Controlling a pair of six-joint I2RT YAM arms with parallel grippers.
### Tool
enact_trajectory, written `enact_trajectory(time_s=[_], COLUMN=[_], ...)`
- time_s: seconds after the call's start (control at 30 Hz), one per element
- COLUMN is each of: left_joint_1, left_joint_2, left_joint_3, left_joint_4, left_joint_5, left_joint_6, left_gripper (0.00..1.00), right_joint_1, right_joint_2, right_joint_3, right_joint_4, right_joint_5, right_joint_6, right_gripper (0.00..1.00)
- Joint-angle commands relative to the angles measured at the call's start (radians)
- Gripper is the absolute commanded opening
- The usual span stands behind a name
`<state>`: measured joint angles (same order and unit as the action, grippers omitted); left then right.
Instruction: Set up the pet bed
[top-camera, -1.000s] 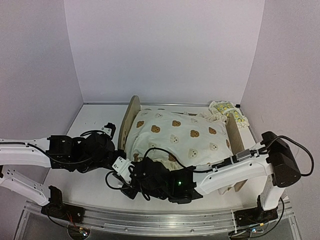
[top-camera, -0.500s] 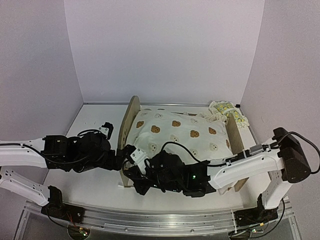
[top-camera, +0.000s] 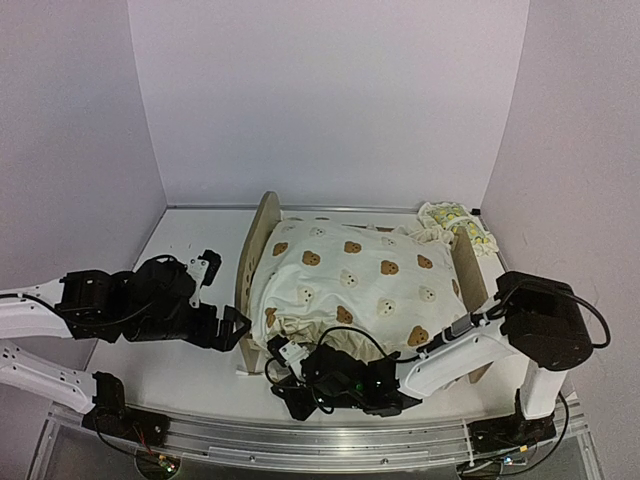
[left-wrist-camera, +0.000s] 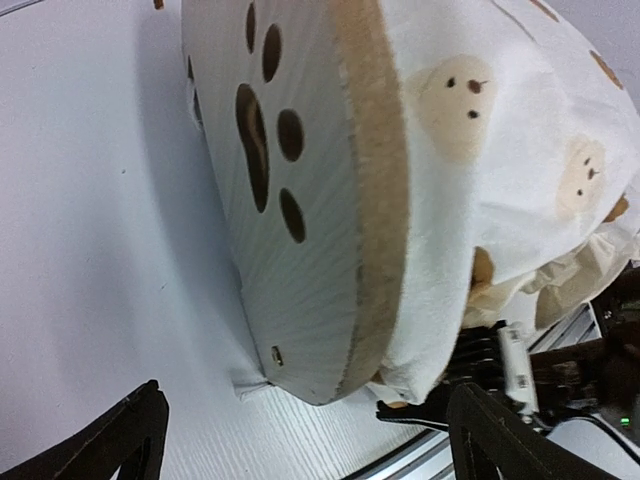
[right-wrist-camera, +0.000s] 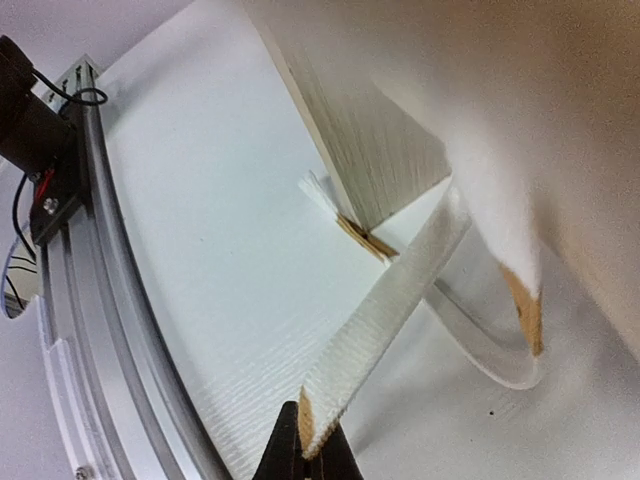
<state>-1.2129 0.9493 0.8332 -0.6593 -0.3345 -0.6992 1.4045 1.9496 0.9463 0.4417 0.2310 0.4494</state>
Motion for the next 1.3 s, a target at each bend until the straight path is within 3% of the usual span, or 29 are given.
enact_trajectory(time_s=[0.0, 0.27, 0.33, 0.4, 0.57, 0.67, 1.1, 1.27], left_joint_1=[-0.004, -0.005, -0.003, -0.002, 0.024, 0.031, 0.065, 0.069], left_joint_2=[-0.014, 0.105, 0.166, 0.213, 0.291, 0.329, 0.467, 0.487], left_joint_3=[0.128, 0.187, 0.210, 0.229, 0.272, 0.300, 0.429, 0.453], left_joint_4=[-0.046, -0.002, 0.014, 0.040, 0.088, 0.090, 0.087, 0.086], left_joint_5=[0.005, -0.186, -0.211, -0.234, -0.277, -0.304, -0.345, -0.325], left_joint_6=[0.048, 0.109, 0.124, 0.141, 0.182, 0.190, 0.181, 0.176], left_gripper=[0.98, 0.80, 0.72, 0.60, 0.20, 0.03, 0.00, 0.00], right_joint_1=[0.011, 0.057, 0.073, 0.079, 0.083, 0.091, 0.142, 0.142], right_joint_2=[0.022, 0.041, 0.040, 0.035, 0.030, 0.054, 0.246, 0.256], right_joint_3=[0.003, -0.023, -0.031, -0.042, -0.069, -0.084, -0.061, -0.051], right_joint_4=[0.029, 0.018, 0.018, 0.019, 0.020, 0.036, 0.260, 0.268], right_joint_5=[0.011, 0.029, 0.041, 0.053, 0.062, 0.042, -0.135, -0.099], right_joint_6=[0.018, 0.000, -0.011, -0.015, -0.009, 0.027, 0.175, 0.157], right_gripper=[0.00, 0.00, 0.00, 0.00, 0.00, 0.00, 0.00, 0.00])
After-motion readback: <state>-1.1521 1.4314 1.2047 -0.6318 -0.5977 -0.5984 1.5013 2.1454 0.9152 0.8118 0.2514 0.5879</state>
